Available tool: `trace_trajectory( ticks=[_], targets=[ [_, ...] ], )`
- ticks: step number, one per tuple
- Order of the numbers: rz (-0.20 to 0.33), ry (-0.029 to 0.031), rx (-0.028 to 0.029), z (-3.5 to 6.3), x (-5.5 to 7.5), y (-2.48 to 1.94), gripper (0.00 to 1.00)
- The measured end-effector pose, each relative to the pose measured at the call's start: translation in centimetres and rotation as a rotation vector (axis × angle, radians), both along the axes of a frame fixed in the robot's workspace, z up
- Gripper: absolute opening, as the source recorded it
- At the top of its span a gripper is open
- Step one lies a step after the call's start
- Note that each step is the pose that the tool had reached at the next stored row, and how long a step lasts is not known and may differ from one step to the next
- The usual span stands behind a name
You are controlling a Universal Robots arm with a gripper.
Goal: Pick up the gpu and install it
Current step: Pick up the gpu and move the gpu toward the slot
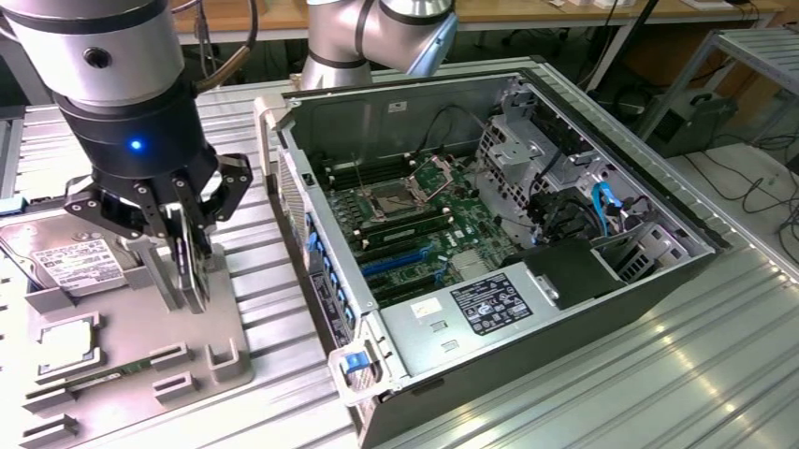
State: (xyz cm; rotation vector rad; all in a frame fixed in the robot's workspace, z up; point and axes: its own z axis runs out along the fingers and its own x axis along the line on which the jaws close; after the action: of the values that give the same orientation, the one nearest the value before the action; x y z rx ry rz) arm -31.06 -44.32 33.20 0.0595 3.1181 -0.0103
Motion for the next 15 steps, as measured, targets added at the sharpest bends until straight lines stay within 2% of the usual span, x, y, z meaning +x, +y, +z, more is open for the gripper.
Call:
trace_trajectory(
  ticks=[5, 15],
  targets=[
    [0.000, -0.0001, 0.0000, 0.83, 0.0, 0.00, 0.28],
    [0.000, 0.0000, 0.0000, 3.92, 0.0, 0.00, 0.28]
  ],
)
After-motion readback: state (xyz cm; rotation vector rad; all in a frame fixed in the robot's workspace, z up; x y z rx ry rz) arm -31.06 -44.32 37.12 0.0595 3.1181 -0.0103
